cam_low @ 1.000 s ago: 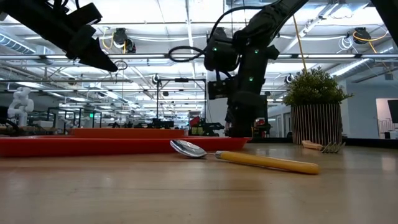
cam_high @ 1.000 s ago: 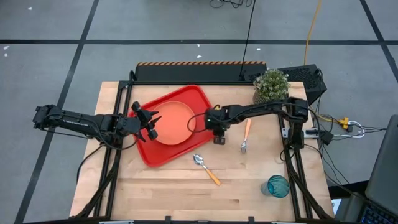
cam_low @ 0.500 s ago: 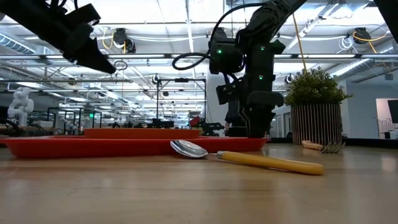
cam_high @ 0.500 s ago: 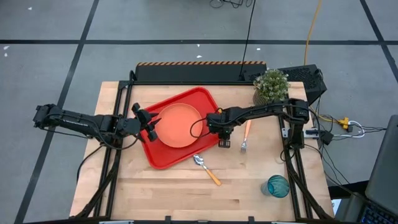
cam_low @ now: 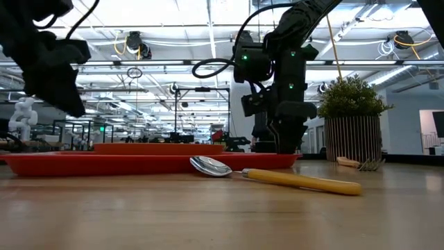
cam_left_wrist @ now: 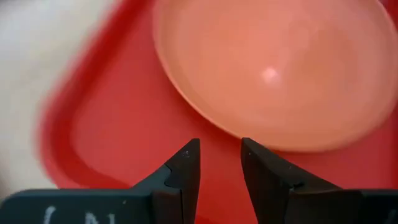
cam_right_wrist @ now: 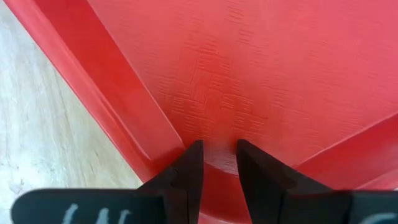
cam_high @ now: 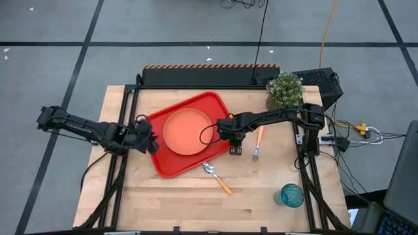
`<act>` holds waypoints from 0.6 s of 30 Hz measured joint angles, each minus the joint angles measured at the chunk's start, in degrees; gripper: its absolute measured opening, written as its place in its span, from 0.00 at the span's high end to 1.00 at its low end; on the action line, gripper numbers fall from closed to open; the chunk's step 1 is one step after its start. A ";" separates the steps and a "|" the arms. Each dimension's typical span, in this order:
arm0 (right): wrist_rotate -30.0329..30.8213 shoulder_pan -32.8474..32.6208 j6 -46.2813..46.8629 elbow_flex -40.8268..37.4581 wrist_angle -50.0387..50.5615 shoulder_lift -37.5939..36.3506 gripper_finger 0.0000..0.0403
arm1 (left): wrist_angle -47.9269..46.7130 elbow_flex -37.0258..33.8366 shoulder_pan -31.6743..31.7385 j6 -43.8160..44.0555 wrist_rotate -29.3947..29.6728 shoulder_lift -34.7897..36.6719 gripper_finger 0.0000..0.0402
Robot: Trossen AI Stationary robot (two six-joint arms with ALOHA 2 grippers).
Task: Pick and place plate/cup/fork/spoon on tray
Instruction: Move the orange serving tray to the center of the table
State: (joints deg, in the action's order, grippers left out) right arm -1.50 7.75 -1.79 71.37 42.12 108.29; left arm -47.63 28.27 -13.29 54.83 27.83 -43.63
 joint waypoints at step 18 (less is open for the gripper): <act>-0.08 0.00 -0.59 0.00 2.50 0.00 0.77 | 0.37 0.00 -2.17 8.12 -13.33 -19.70 0.71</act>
State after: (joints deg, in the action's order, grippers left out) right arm -1.58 7.75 -2.38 71.37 44.62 108.29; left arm -47.26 28.27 -15.46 62.96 14.50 -63.34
